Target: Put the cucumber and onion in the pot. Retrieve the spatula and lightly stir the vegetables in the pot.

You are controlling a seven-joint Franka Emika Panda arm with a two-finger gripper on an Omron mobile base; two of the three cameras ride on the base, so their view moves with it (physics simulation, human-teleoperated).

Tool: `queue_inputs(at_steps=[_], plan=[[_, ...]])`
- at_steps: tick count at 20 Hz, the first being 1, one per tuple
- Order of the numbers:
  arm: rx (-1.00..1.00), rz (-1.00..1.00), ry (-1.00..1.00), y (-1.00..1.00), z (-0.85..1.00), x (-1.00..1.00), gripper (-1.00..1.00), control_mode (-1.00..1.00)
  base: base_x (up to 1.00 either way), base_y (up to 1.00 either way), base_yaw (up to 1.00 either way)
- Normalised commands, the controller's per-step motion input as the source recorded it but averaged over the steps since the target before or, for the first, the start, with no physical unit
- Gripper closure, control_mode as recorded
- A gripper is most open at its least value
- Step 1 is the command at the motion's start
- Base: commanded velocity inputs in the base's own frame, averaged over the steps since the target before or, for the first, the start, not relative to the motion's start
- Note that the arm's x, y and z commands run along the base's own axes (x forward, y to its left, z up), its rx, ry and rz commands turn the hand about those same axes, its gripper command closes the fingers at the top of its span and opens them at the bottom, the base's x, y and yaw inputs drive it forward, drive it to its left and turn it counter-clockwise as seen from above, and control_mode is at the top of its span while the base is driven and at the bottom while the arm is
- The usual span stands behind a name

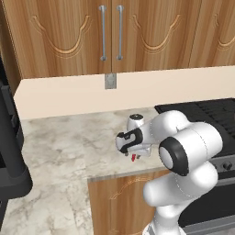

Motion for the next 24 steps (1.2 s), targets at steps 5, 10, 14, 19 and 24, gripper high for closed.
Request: queue_inputs(at_steps=[5,10,14,19,24], plan=[[0.0,0.0,0.0,0.0,0.0,0.0,1.0,-1.0,0.0,0.0,0.0],[0.0,0.01,0.0,-0.16,0.1,-0.13,1.0,-1.0,0.0,0.0,0.0],[-0.02,0.12,0.0,-0.19,0.79,-0.8,1.0,-1.0,0.0,0.0,0.0],[0.0,0.15,0.0,-0.14,1.0,-0.79,1.0,-1.0,0.0,0.0,0.0],[0.0,0.16,-0.01,-0.16,0.81,-0.46,1.0,-1.0,0.0,0.0,0.0]])
